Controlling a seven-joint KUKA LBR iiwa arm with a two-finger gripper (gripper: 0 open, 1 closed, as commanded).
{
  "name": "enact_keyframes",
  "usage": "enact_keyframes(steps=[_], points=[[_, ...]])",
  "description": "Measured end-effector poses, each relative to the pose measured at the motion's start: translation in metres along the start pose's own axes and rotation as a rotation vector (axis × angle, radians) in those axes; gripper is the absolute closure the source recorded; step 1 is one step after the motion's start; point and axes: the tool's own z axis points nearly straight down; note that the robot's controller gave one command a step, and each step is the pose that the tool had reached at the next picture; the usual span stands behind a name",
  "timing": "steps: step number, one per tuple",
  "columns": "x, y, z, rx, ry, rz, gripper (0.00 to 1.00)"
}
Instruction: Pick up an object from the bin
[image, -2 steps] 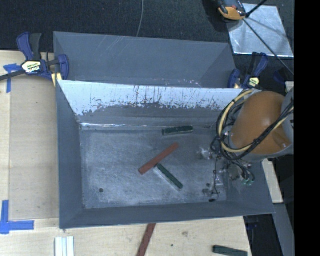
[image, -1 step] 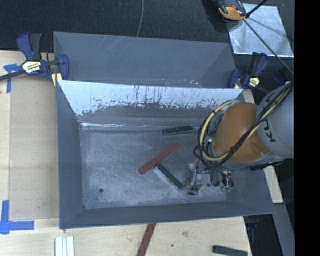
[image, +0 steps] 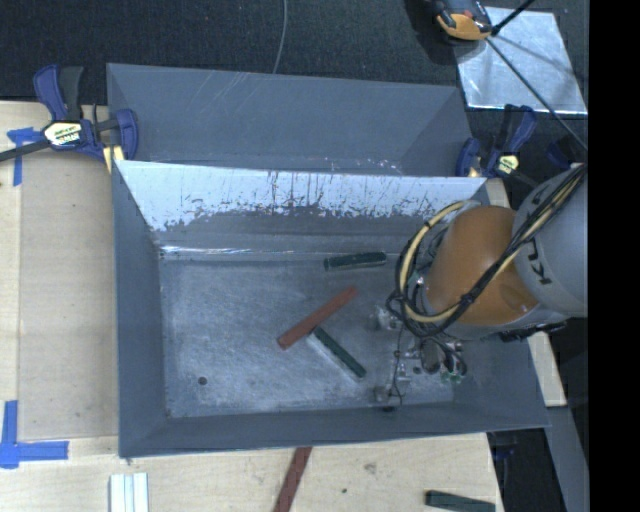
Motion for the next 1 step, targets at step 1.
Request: enact_keyframes(steps=[1], points=[[0.0, 0.0, 0.0, 0.0, 0.0, 0.0, 0.0]])
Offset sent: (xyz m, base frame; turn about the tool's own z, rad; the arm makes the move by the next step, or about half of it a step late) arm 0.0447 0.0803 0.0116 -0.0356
